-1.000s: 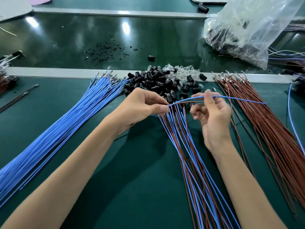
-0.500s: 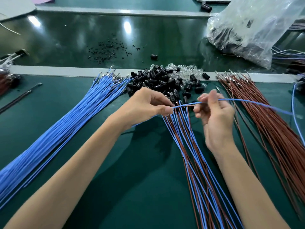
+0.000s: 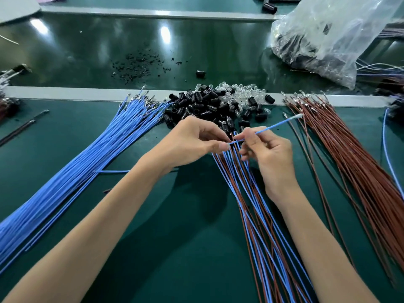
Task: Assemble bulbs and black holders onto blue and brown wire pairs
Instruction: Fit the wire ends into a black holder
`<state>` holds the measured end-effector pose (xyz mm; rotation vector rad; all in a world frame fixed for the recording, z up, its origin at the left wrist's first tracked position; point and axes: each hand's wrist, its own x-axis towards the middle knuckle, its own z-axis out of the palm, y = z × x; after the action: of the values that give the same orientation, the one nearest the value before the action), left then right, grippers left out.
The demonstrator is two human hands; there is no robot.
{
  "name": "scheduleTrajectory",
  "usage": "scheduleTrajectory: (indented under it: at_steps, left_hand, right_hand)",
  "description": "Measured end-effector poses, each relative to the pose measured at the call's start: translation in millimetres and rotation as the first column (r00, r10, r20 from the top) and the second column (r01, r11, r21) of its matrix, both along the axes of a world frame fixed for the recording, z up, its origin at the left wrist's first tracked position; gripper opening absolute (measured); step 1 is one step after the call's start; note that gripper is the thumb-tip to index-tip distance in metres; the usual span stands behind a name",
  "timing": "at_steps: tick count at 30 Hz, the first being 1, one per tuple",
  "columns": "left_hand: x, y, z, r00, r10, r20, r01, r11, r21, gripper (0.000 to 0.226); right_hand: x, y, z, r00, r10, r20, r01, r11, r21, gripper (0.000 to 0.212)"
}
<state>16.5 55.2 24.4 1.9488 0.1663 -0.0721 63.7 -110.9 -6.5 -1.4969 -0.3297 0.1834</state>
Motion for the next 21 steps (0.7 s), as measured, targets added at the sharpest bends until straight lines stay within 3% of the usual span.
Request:
scheduleTrajectory:
  at_steps: [5,12,17,21]
  left_hand:
    - [-1.7,6.3,1.9,1.0,0.025,-0.013,-0.025,0.999,0.023,0.006]
    - [-2.9,9.1,6.7,0.997,0.039,0.062,-0.036,0.998,-0.059,0.01]
    - [-3.8,9.8,6.2,0.995,0.015,0.099,-0.008,0.998,-0.07,0.012]
    - [-4.0,13.5,5.9,0.994,-0.013,0.111,0.019,0.999,-0.051,0.012]
  right_hand:
    - [2.9,-3.9,4.7,0.99,-0.137,-0.022,0.139,0.976,0.166,0.016]
    - [6.5,-7.5,-0.1,0.932,-0.361,-0.033,0.362,0.932,0.006,0.008]
    - [14.5,-12.0,3.7,0.96,-0.234,-0.155,0.252,0.961,0.112,0.013]
    - [14.6,-12.3,0.6,0.973,-0.192,-0.125,0.197,0.98,0.027,0.011]
